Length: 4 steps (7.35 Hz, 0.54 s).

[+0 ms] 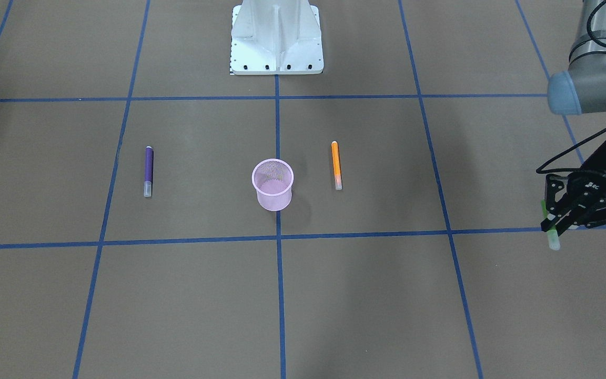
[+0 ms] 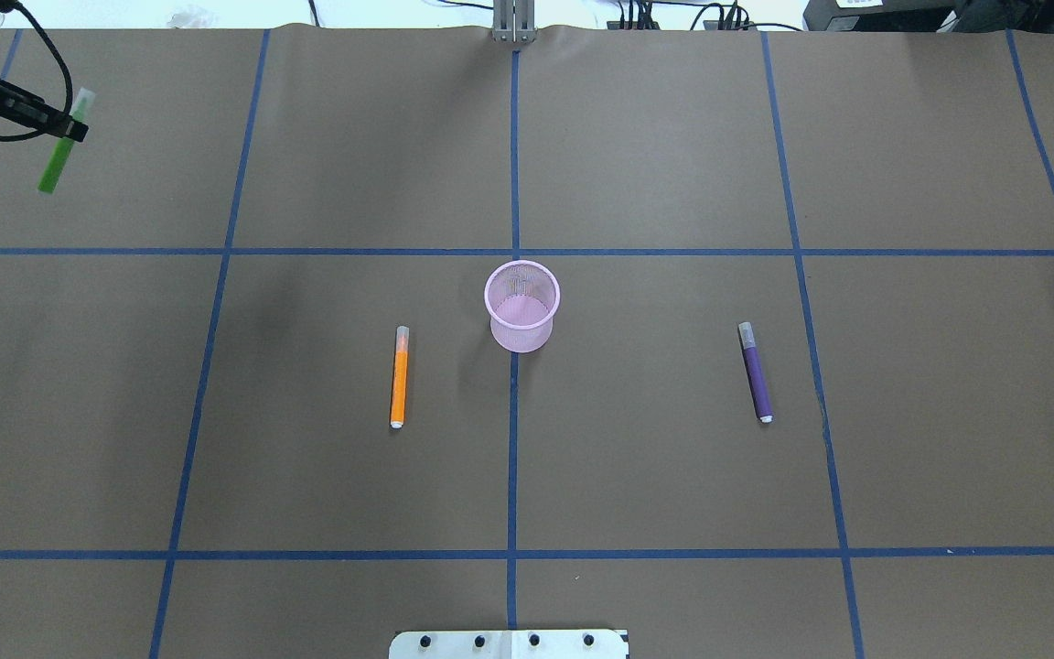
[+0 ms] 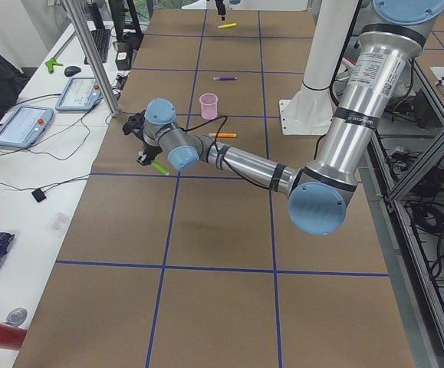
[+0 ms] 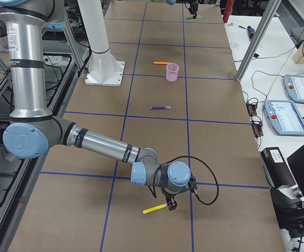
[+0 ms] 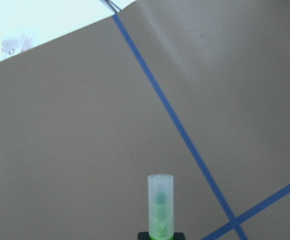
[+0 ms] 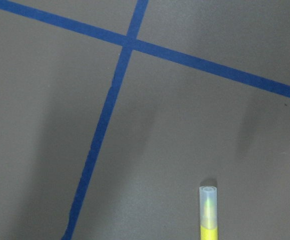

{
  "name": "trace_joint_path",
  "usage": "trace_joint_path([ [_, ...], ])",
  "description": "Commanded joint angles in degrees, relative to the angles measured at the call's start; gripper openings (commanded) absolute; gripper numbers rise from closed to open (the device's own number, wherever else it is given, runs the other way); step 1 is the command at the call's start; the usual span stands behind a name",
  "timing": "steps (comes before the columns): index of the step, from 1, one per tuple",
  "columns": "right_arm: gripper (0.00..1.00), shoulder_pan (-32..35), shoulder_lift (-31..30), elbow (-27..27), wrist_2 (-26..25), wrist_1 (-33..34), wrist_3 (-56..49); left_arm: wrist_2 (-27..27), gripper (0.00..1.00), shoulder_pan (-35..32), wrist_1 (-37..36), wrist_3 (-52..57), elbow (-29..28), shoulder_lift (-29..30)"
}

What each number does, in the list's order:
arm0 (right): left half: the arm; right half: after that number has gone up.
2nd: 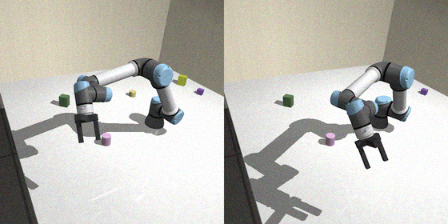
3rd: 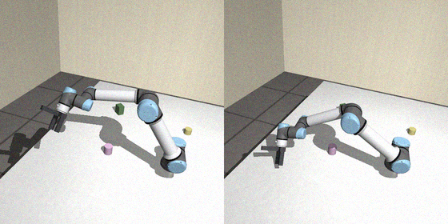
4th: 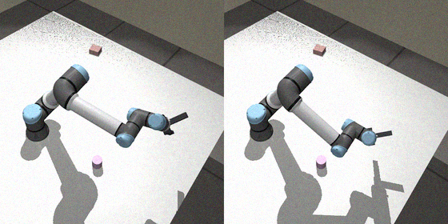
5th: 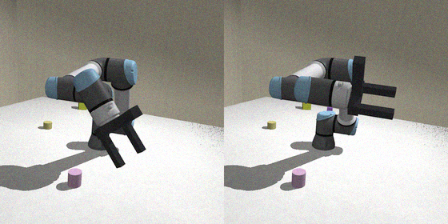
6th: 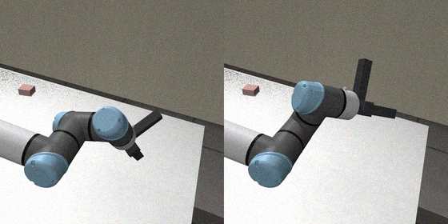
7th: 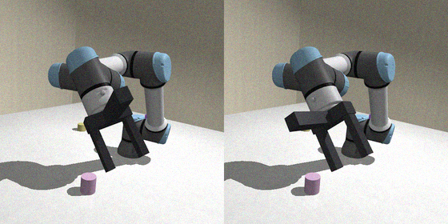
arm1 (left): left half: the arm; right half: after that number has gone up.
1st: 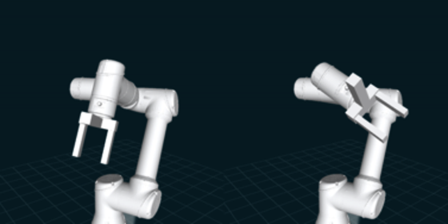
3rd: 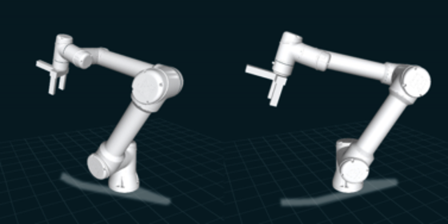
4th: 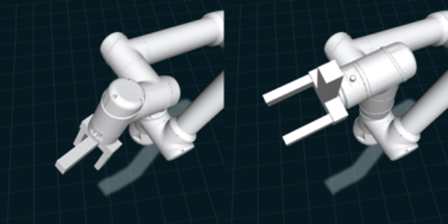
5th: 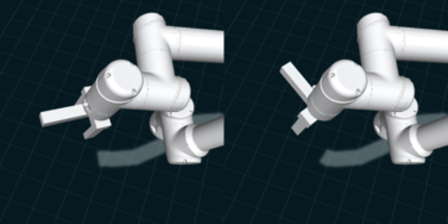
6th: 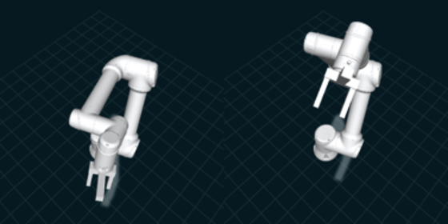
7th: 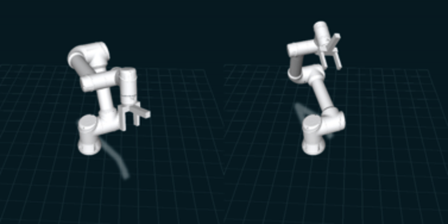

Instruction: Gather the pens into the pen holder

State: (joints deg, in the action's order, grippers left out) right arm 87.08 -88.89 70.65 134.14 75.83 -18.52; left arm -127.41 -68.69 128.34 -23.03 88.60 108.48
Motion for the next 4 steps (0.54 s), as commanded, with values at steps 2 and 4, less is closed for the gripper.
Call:
trace_joint_path([
  [2, 0.97, -0.07, 0.38, -2.18, -1.08, -0.5, -0.11, 0.94, 0.0, 0.66, 5.78, -5.45, 0.17, 0.51],
  [4, 0.98, -0.07, 0.56, -9.09, -0.9, -14.24, 1.2, 0.94, 0.0, 0.66, 5.78, -5.53, 0.0, 0.6],
])
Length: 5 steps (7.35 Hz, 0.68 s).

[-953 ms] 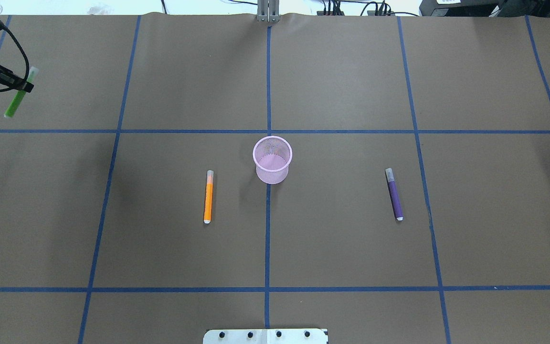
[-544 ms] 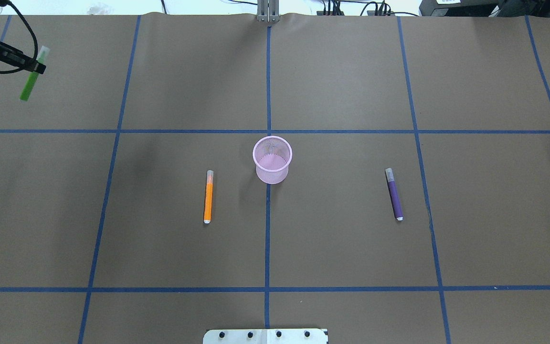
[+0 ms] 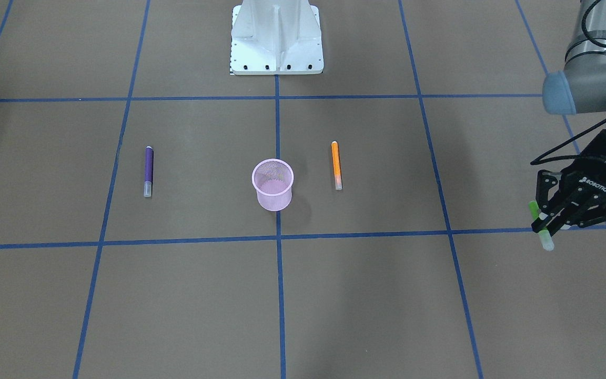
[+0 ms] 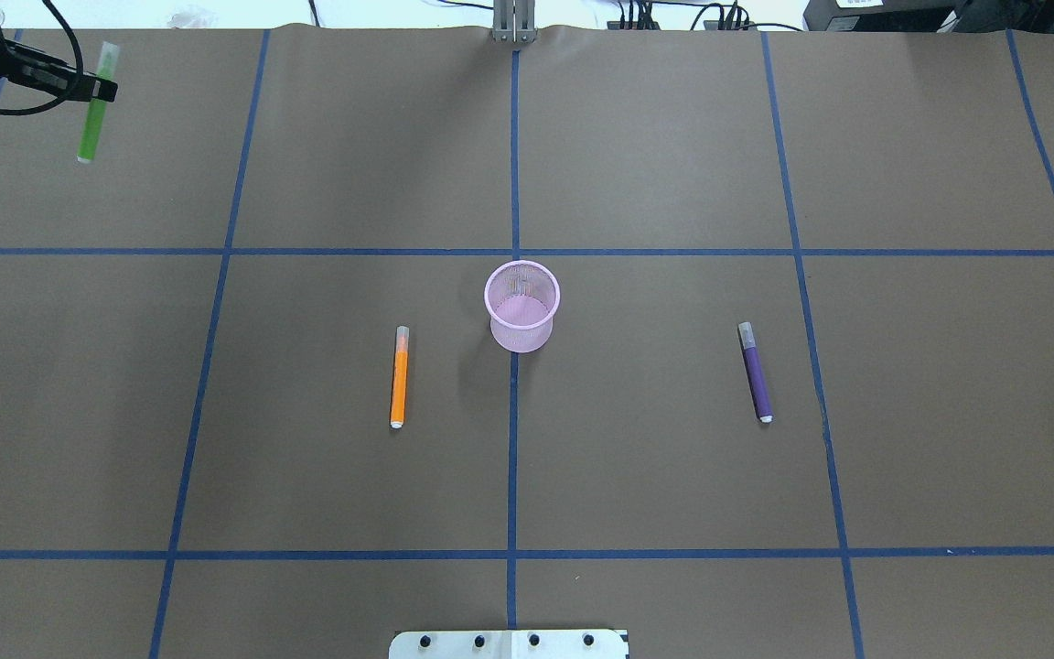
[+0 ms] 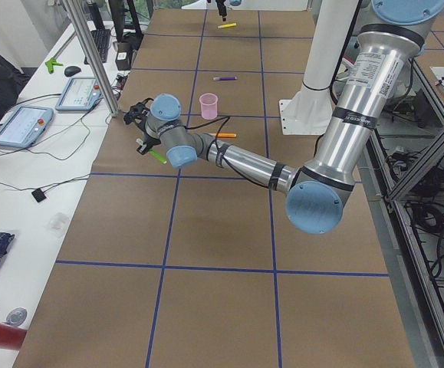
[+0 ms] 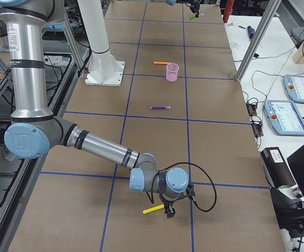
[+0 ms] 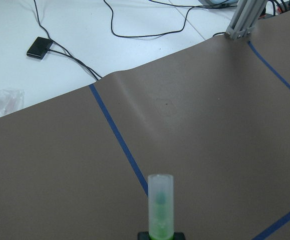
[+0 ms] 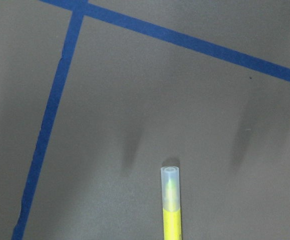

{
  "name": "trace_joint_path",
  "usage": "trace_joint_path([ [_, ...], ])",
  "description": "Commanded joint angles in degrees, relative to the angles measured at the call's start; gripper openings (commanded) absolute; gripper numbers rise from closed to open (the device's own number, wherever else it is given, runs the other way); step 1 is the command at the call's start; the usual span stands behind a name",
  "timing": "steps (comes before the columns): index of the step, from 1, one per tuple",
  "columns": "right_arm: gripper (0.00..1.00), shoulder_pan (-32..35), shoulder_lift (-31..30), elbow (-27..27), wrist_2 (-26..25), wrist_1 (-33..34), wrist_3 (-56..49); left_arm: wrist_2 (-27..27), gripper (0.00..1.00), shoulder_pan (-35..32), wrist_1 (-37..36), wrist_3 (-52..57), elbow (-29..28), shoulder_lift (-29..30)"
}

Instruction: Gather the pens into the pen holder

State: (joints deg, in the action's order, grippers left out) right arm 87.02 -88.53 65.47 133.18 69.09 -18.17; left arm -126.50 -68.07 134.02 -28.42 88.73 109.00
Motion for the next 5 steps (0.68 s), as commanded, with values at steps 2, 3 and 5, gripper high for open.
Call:
trace_joint_path([
  [2, 0.98, -0.09, 0.46, -4.56, 0.15, -8.27, 2.08, 0.03, 0.0, 0.31, 0.1, -0.14, -0.4, 0.08],
  [3, 0.98, -0.09, 0.46, -4.91, 0.15, -10.27, 2.26, 0.03, 0.0, 0.66, 0.1, -0.14, -0.66, 0.16],
  [5, 0.98, -0.27, 0.46, -5.88, 0.15, -10.47, 3.31, 0.03, 0.0, 0.84, 0.01, -0.06, -1.02, 0.51],
])
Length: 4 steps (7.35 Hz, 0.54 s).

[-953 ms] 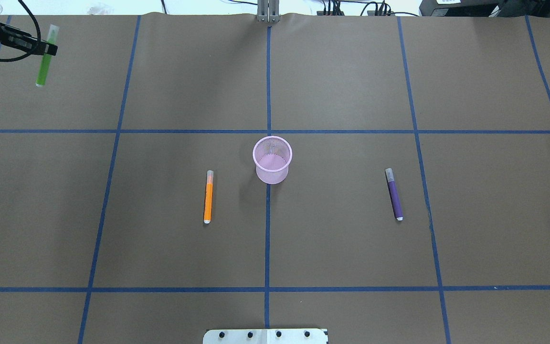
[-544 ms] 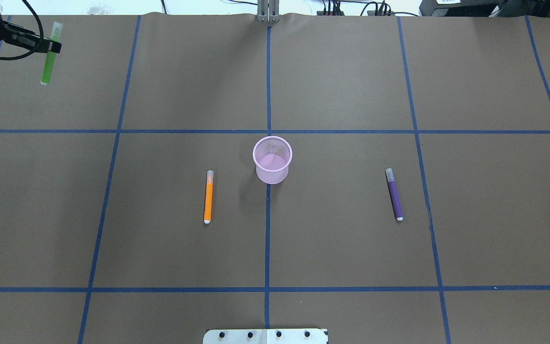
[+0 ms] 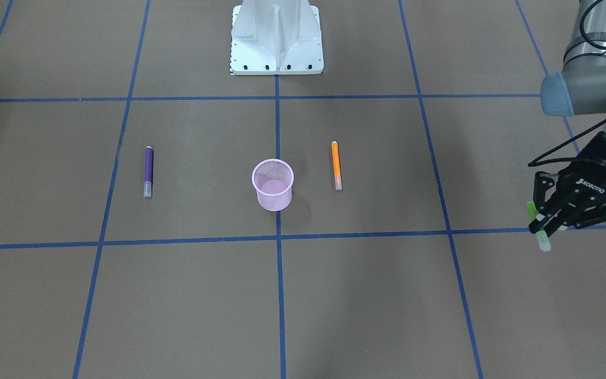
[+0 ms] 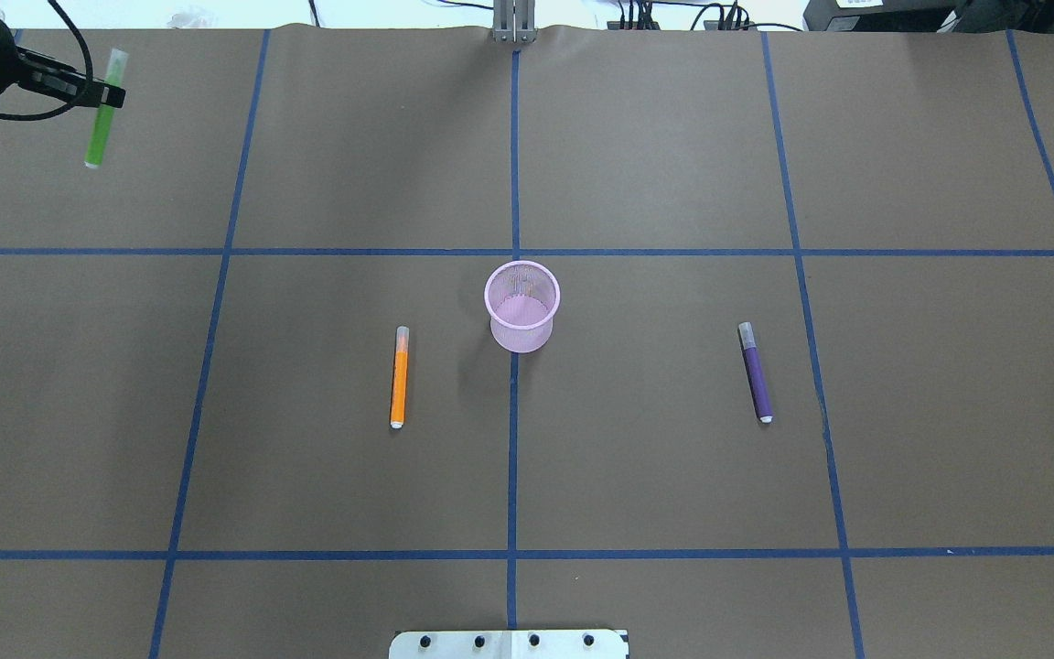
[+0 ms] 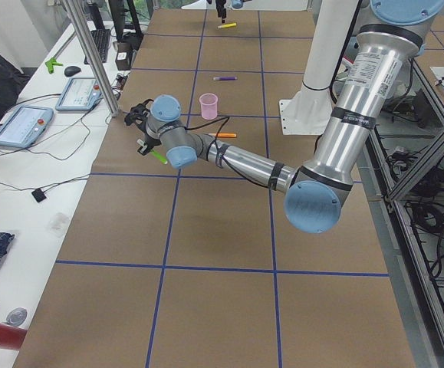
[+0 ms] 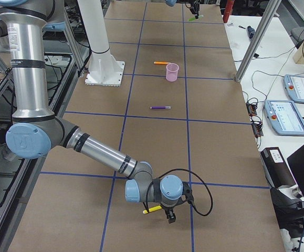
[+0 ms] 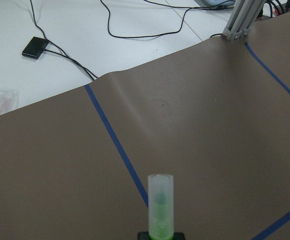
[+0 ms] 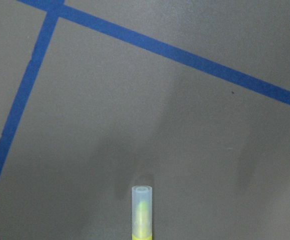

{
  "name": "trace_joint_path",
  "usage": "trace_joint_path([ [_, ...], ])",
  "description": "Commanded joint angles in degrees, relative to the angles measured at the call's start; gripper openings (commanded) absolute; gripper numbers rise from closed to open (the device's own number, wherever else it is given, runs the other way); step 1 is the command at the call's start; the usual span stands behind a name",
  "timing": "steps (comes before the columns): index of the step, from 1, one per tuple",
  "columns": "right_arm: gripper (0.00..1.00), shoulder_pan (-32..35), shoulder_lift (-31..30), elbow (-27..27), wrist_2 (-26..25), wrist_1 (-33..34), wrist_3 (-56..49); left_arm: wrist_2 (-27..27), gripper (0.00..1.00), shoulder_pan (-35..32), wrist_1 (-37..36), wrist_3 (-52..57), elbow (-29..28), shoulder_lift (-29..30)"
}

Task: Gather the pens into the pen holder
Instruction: 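Carry the green marker with the left gripper over the pink cup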

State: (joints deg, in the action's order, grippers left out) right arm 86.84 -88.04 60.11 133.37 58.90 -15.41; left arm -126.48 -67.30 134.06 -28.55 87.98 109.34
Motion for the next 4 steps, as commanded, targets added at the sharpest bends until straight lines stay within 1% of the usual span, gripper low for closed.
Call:
trace_joint_path([
  [1, 0.98, -0.61, 0.06, -1.13, 0.14, -0.19, 1.95, 0.0, 0.0, 0.15, -0.03, 0.07, -0.44, 0.25],
  [4, 0.98, -3.25, 0.15, -1.66, 0.05, -0.11, 3.54, 0.0, 0.0, 0.06, -0.03, 0.16, -0.45, 0.43],
])
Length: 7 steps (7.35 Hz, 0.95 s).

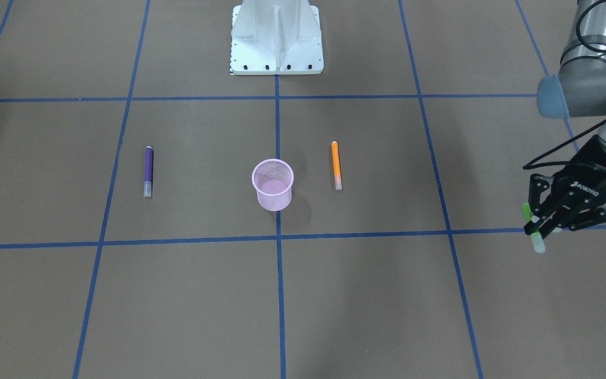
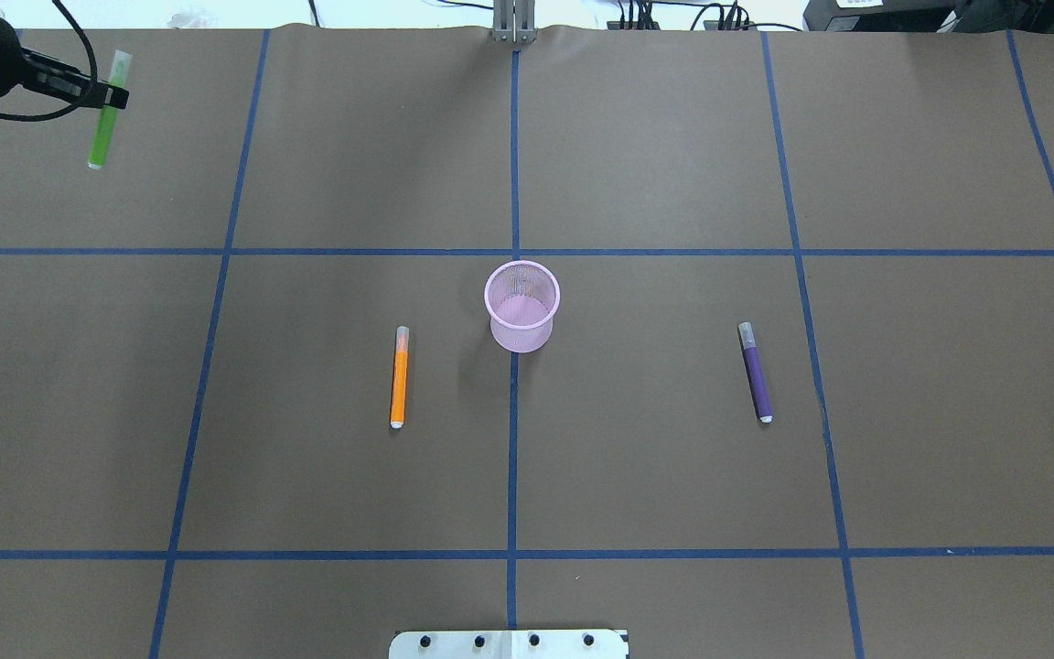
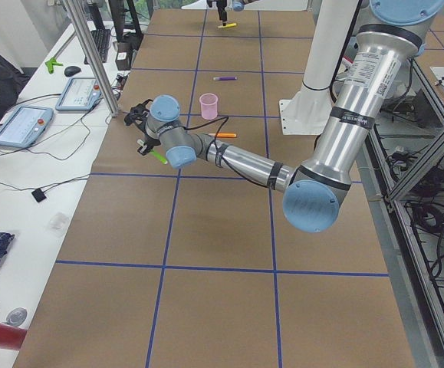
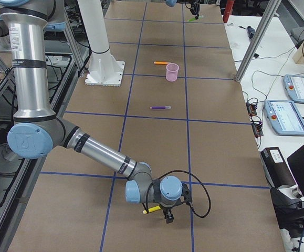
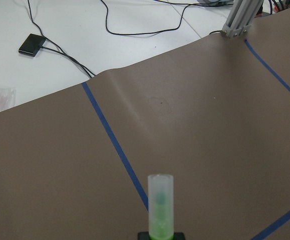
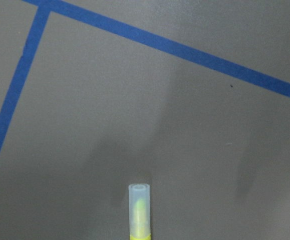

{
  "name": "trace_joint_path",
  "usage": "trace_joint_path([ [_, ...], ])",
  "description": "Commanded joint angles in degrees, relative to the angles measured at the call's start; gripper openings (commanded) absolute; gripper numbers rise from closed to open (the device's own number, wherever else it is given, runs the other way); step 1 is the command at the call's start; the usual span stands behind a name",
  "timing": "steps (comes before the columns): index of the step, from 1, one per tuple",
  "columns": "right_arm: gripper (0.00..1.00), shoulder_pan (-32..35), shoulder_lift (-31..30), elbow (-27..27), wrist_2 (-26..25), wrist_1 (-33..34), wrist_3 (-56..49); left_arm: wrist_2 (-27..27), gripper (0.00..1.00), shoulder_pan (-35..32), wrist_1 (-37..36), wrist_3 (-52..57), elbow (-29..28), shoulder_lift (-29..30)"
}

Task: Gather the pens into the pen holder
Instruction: 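Carry the green marker with the left gripper over the pink cup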

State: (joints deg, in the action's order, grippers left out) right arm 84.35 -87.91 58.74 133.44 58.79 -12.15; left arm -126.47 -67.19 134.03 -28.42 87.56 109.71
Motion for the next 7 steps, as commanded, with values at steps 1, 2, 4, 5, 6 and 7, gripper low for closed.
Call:
trace_joint_path([
  [1, 0.98, -0.85, 0.02, -0.3, -0.03, 0.01, 0.28, 0.0, 0.0, 0.04, -0.09, 0.03, -0.02, 0.07],
  [2, 0.89, -0.86, 0.11, -0.3, -0.03, 0.01, 0.28, 0.0, 0.0, -0.05, -0.18, 0.03, -0.02, 0.07],
  [4, 0.55, -0.86, 0.11, -0.21, 0.06, -0.07, 0.28, 0.0, 0.0, 0.04, -0.61, 0.12, -0.02, 0.24],
  [5, 0.44, -0.77, 0.2, -0.21, 0.06, -0.08, 0.28, 0.0, 0.0, -0.05, -0.36, 0.12, -0.63, 0.59],
  [6, 0.38, -0.77, 0.2, -0.12, 0.06, -0.08, 0.28, 0.0, 0.0, -0.05, -0.27, 0.12, -1.16, 0.94],
  [7, 0.35, -0.77, 0.28, -0.12, 0.06, -0.08, 0.28, 0.0, 0.0, -0.05, -0.26, 0.12, -1.25, 0.95],
])
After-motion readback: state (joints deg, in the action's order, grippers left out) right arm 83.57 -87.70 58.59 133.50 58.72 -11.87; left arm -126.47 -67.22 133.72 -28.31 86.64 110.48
